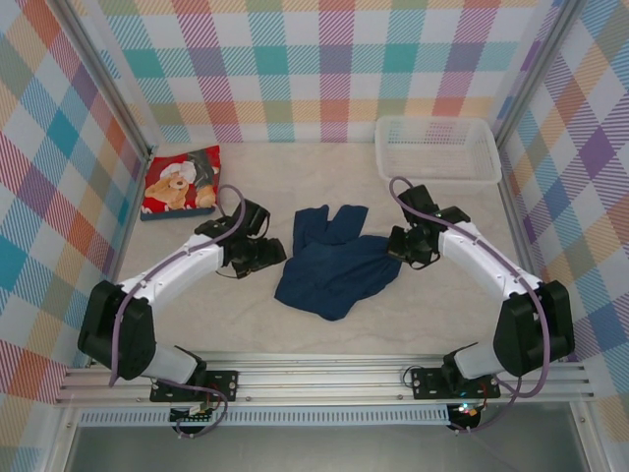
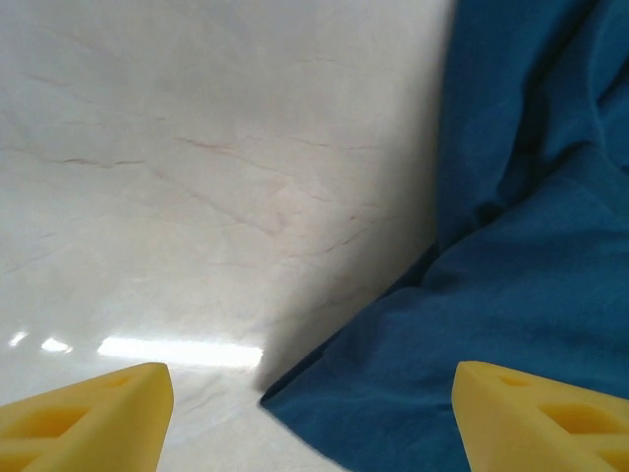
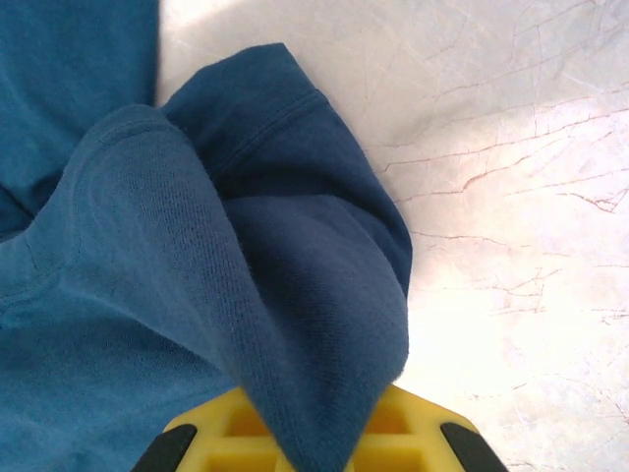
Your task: Fold and stack the t-shirts
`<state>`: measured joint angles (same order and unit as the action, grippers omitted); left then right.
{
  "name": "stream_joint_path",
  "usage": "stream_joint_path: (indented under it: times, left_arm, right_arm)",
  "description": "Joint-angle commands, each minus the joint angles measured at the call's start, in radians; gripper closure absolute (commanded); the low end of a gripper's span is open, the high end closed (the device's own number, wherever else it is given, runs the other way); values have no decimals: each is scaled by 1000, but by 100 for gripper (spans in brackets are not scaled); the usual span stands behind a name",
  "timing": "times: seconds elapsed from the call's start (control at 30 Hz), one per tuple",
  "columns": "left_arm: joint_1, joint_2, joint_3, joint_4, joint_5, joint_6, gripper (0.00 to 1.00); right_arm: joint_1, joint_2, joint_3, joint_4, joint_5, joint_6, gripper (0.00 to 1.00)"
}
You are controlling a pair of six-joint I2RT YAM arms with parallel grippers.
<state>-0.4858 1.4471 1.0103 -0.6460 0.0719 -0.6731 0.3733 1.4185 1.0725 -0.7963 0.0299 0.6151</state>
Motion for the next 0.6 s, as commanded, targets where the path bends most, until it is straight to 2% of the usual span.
stream_joint_path:
  times: [0.0, 0.07, 0.17, 0.23, 0.4, 0.47, 0.57]
  left_arm:
    - [-35, 58, -8, 158, 100, -11, 28]
    - [-64, 88, -9, 186, 114, -12, 28]
    - [-80, 114, -13, 125, 69, -13, 28]
    - [-80, 76, -55, 139, 49, -2, 29]
    - [-92, 36, -99, 206, 177, 58, 26]
    - [-123, 14, -81, 213, 181, 81, 25]
    - [-203, -11, 14, 160, 129, 126, 28]
  right_arm:
    - [-4, -9, -13, -41, -8, 22, 94]
    - [-11, -20, -21, -45, -19, 28, 85]
    - [-26, -45, -32, -67, -19, 37, 54]
    - [-38, -61, -38, -105, -20, 48, 43]
    - [-41, -141, -115, -183, -59, 112, 48]
    - [-41, -172, -170, -174, -103, 137, 49]
    - [-41, -184, -227, -123, -167, 143, 55]
